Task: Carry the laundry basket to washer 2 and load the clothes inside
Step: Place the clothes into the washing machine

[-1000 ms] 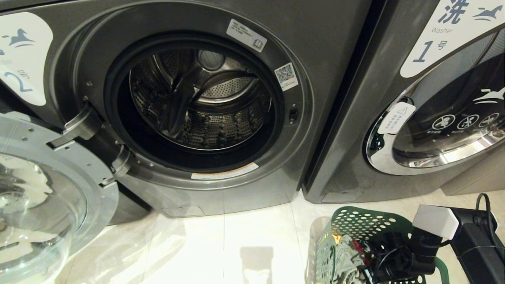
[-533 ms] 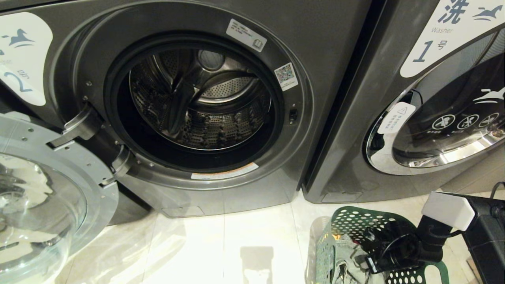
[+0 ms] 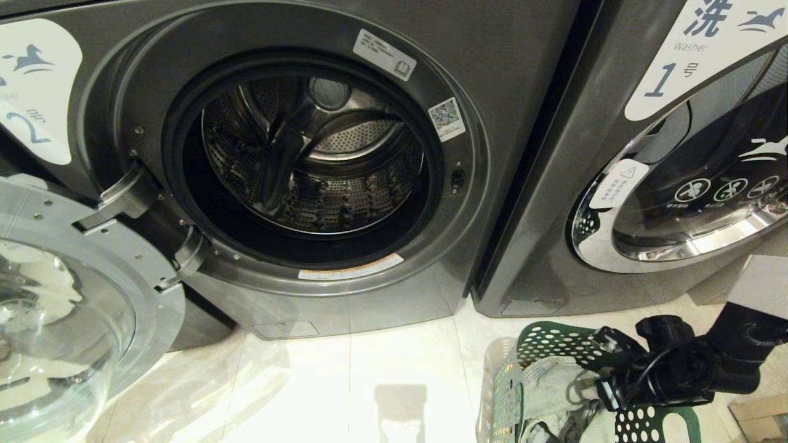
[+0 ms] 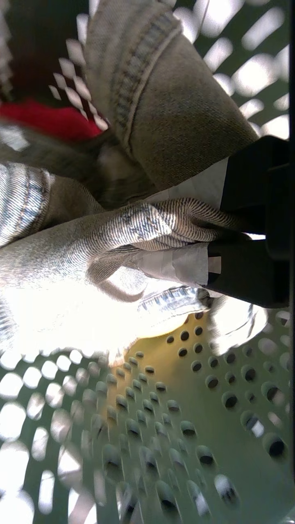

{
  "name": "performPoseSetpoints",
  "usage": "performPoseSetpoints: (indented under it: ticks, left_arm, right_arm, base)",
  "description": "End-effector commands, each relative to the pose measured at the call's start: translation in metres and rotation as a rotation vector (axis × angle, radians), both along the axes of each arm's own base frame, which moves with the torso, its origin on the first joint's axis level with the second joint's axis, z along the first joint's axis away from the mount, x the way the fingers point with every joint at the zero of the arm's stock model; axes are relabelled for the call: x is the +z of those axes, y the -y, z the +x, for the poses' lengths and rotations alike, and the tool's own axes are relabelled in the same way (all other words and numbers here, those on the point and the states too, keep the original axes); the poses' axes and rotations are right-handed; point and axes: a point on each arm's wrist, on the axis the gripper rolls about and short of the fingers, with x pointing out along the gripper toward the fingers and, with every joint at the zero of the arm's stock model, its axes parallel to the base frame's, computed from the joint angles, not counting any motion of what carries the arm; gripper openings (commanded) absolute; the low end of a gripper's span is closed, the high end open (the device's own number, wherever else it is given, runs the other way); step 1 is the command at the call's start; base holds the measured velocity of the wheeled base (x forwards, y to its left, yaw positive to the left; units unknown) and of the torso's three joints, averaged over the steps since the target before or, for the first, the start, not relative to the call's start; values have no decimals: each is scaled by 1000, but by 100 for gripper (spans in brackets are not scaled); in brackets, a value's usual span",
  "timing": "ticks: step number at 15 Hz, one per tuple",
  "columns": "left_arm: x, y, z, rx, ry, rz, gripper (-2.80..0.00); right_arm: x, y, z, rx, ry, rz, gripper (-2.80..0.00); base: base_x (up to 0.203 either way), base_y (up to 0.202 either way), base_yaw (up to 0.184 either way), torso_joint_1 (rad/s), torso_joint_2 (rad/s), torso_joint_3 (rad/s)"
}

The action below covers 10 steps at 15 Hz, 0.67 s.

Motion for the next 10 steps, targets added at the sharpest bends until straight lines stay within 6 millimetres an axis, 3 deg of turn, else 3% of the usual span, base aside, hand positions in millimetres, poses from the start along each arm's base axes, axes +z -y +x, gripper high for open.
performPoseSetpoints:
  ticks: [1, 5, 8, 10]
  left_arm:
    - [0, 0, 0, 1, -1, 0, -280]
    - [0, 0, 0, -1, 0, 0, -280]
    - [0, 0, 0, -1, 1, 0, -280]
    - [0, 0, 0, -1, -1, 0, -280]
  right_arm:
    - [65, 2, -19, -11, 148, -35, -280]
    - [122, -12, -86, -3, 263, -78, -280]
    - [150, -30, -148, 28, 385, -123, -280]
    - [169, -43, -174, 58, 508, -168, -280]
  base:
    - [0, 0, 0, 0, 0, 0]
    - [0, 0, 0, 0, 0, 0]
    - [0, 0, 0, 0, 0, 0]
    - [0, 0, 0, 0, 0, 0]
